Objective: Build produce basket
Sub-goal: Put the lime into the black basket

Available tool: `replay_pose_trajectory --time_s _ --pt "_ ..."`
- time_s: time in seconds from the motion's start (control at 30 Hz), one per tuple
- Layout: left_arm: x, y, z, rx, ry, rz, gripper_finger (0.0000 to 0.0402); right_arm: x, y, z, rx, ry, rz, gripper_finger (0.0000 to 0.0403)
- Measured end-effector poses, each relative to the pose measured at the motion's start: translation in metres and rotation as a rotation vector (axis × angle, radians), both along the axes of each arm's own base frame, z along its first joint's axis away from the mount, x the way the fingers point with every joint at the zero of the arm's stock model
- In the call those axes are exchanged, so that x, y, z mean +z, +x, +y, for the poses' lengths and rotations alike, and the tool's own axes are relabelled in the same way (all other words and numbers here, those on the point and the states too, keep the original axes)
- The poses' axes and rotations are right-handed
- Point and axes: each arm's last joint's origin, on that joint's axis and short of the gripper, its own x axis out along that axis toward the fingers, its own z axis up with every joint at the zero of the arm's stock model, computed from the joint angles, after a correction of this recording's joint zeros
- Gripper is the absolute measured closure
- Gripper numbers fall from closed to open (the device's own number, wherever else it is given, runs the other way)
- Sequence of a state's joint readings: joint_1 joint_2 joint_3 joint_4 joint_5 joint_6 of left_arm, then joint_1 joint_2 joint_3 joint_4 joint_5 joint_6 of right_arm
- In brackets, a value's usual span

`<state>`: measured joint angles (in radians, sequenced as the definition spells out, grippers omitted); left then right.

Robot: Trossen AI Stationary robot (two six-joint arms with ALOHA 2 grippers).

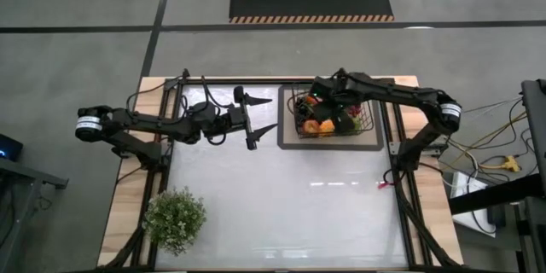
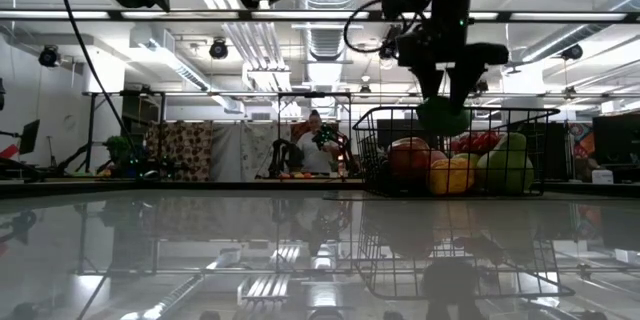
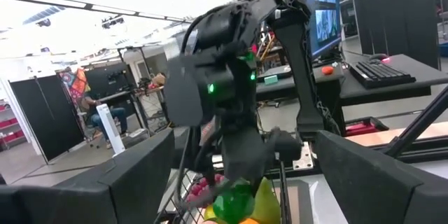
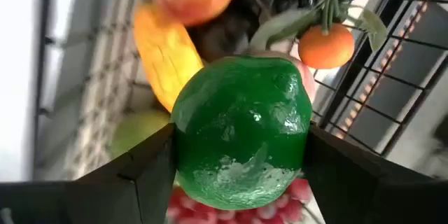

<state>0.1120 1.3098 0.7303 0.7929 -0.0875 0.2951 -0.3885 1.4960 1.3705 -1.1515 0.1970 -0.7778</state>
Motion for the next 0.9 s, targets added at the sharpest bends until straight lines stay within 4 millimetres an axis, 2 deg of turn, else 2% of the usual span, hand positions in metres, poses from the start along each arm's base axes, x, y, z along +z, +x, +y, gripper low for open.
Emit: replay_pose_trajectory --time_s 0.1,0.4,0.73,0.9 --pt "0.000 0.000 0.000 0.000 0.000 -0.001 0.0072 -0.009 0.004 -0.005 0.039 -0.036 0.064 0.0147" --pt "-0.001 0.000 0.000 0.000 -0.002 0.009 0.0072 -0.034 0.015 -0.014 0.025 0.005 0.132 0.0147" --pt "-0.002 0.000 0.000 0.005 -0.003 0.016 0.0072 -0.048 0.021 -0.016 0.023 0.021 0.166 0.0146" --pt "-0.001 0.000 0.000 0.006 -0.003 0.016 0.0072 -0.051 0.022 -0.017 -0.005 0.022 0.168 0.0125"
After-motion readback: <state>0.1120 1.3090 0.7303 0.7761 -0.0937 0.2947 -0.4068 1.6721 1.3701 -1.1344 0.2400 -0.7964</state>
